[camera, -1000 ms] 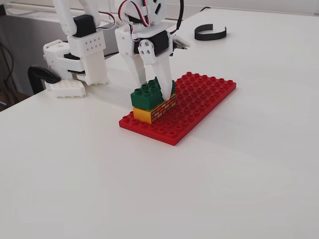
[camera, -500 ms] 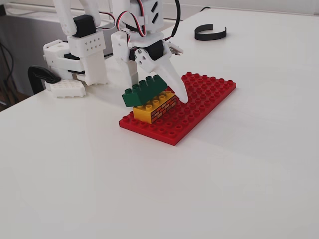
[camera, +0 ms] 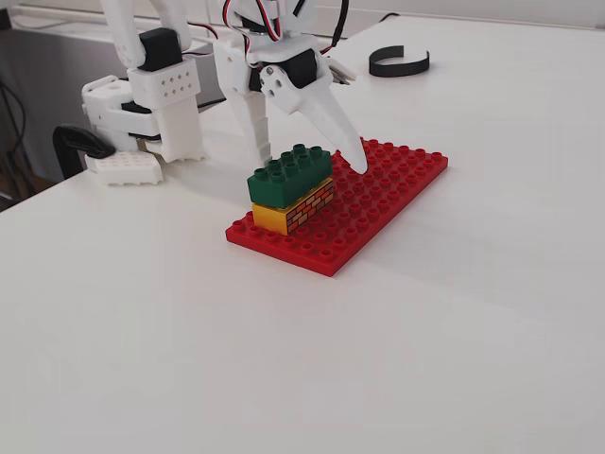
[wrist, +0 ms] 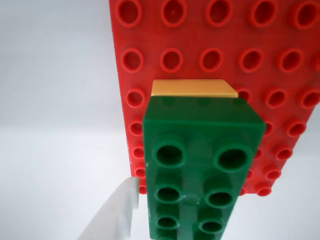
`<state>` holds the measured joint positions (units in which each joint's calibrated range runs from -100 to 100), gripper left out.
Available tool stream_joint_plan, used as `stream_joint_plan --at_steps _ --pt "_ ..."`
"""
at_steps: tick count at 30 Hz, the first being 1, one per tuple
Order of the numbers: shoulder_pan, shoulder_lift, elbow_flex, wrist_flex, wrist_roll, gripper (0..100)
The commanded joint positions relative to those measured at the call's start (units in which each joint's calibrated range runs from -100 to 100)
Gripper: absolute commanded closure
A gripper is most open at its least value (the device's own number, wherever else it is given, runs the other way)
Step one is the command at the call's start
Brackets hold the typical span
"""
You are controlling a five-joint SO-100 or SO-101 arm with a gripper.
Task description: Grab the loose lego brick and stack it on top of the fixed one.
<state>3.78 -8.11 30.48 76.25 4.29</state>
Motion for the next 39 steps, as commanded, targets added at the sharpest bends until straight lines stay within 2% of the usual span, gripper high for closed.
stream_joint_plan --at_steps 1,6,10,14,17,19,23,24,27,30,35,39 --pt "0.3 -1.1 -2.2 0.9 -0.1 54" --pt "-0.1 -2.7 -5.1 4.1 -0.1 54" --pt "-0.2 -8.7 -13.9 12.5 0.1 53" --pt "-0.2 -19.1 -24.2 21.7 0.2 54" --pt "-0.2 -29.7 -26.5 23.1 0.2 54" --pt "-0.2 -36.9 -25.6 22.9 0.3 61" --pt "-0.2 -50.6 -19.5 18.3 0.3 97" --pt "-0.2 -53.8 -17.3 17.1 0.3 100" --pt "-0.2 -63.9 -8.6 13.6 -0.3 95" --pt "-0.1 -74.3 2.7 10.1 -0.3 99" --pt "0.1 -91.6 24.0 6.3 -0.3 99" --pt "0.3 -90.5 33.5 5.9 -0.3 99"
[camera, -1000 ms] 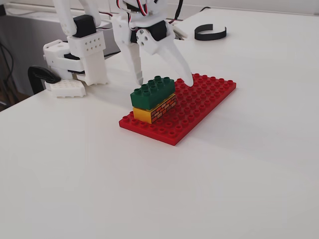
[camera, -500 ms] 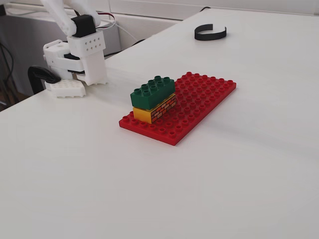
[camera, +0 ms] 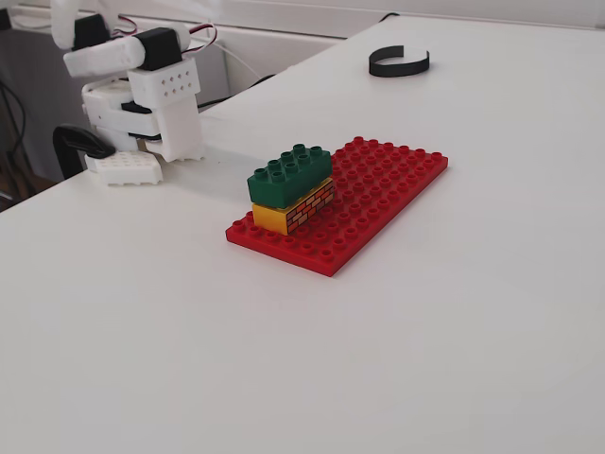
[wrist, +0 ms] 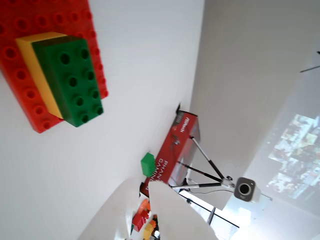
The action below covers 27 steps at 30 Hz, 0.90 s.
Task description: Grab the loose lego brick and stack it on top of the fixed one.
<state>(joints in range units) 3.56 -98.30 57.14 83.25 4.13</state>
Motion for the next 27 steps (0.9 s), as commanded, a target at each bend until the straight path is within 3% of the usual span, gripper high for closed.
stream_joint_plan --at_steps 1,14,21,27 --pt "0.5 0.1 8.7 -1.3 -0.1 99" --pt "0.7 0.1 31.6 -7.2 -0.2 99" --pt "0.7 0.1 35.4 -8.4 -4.5 99" --pt "0.7 0.1 35.4 -8.6 -4.8 99"
